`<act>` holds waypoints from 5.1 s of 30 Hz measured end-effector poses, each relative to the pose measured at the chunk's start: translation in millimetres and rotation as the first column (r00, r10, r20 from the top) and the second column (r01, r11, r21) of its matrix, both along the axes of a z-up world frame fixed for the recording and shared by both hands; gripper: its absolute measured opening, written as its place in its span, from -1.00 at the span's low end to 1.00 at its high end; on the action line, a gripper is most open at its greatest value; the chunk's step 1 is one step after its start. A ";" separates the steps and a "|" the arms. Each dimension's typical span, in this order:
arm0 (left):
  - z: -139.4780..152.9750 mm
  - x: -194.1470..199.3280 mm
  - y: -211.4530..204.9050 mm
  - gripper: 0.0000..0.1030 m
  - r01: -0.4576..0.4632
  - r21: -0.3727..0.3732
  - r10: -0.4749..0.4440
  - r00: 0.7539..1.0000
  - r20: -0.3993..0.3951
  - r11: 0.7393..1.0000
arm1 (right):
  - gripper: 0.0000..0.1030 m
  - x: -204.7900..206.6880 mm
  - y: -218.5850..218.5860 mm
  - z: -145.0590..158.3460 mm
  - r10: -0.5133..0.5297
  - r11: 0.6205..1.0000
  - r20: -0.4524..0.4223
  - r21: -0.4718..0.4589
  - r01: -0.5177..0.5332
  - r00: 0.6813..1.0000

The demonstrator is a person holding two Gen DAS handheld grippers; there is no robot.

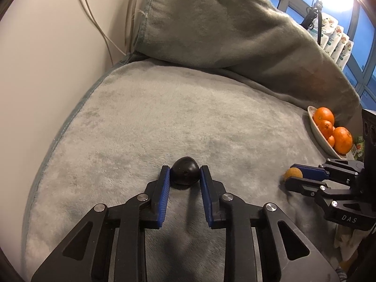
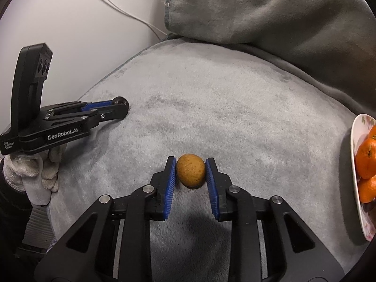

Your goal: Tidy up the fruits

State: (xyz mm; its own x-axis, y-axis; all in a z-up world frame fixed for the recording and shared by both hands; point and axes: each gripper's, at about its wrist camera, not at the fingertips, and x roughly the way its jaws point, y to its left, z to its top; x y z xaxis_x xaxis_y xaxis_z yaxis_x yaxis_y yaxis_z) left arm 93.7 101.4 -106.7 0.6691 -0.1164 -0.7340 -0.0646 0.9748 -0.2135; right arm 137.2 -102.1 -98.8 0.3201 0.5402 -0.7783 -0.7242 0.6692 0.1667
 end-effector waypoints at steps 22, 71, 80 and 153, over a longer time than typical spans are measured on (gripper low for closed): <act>54.2 -10.7 -75.1 -0.55 0.167 -0.032 -0.161 0.977 0.138 0.986 | -0.48 -17.2 -62.0 48.4 -0.099 0.991 0.101 0.096 0.090 0.990; 76.8 71.3 -262.0 -0.54 0.489 -0.019 -0.479 0.861 0.170 0.872 | -0.48 81.2 -262.9 60.6 -0.521 0.850 0.128 0.172 0.498 0.844; 73.1 80.3 -278.0 -0.54 0.498 0.019 -0.495 0.854 0.159 0.867 | -0.48 100.8 -265.1 53.5 -0.516 0.852 0.105 0.163 0.498 0.850; 91.1 40.8 -265.8 0.50 0.447 0.053 -0.448 0.873 0.194 0.893 | 0.98 52.5 -269.9 86.4 -0.551 0.828 0.140 0.211 0.519 0.822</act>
